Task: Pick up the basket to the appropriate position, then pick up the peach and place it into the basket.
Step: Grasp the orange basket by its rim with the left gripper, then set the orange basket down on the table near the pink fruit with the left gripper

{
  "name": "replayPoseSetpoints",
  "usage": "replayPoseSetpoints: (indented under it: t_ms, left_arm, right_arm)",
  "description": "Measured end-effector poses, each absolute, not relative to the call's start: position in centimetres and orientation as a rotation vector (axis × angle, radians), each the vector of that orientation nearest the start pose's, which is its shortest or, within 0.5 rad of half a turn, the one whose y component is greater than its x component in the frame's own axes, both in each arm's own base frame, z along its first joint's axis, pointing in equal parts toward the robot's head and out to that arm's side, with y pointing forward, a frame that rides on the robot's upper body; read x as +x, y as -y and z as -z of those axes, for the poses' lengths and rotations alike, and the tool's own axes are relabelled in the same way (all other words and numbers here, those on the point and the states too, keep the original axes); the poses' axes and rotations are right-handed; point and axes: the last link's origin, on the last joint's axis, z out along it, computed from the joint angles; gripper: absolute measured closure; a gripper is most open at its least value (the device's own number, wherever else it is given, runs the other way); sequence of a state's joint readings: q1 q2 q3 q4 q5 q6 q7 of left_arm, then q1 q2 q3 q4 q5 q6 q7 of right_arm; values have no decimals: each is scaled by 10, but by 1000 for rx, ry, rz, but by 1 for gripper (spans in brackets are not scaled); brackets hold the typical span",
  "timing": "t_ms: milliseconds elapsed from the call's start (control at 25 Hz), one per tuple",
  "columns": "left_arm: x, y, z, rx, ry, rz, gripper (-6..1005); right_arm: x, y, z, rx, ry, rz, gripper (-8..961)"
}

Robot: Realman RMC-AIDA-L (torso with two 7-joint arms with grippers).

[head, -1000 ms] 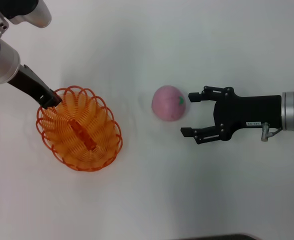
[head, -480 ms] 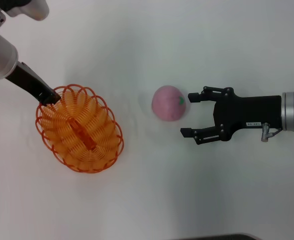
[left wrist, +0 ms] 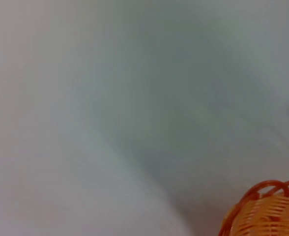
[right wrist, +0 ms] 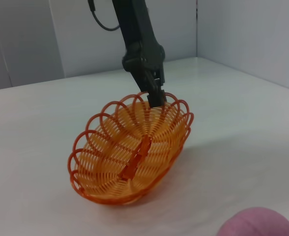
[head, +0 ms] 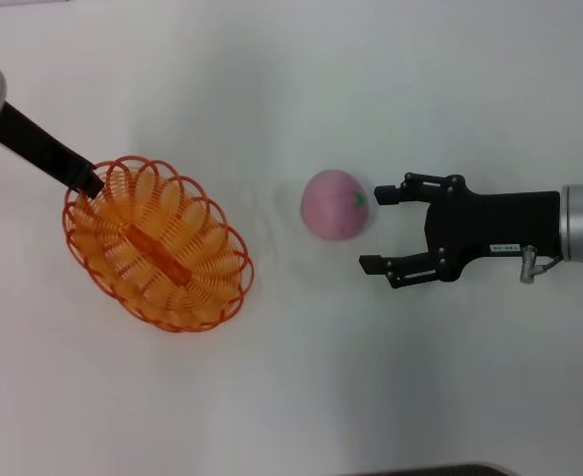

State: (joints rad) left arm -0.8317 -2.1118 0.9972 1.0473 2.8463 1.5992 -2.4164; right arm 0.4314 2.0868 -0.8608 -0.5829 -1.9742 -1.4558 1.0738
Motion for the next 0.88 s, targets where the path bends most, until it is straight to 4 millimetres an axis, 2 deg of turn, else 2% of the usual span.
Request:
replayPoseSetpoints:
  t_ms: [440,880]
  left_arm:
    - [-216,-383,-32,-2521,1393,-390,943]
    - [-230,-373,-48,-2515,1567,-211,948]
  right_arm:
    - [295,-294,36,-2810,-373,-513,17]
    - [294,-294,36,-2810,-381,-517,18]
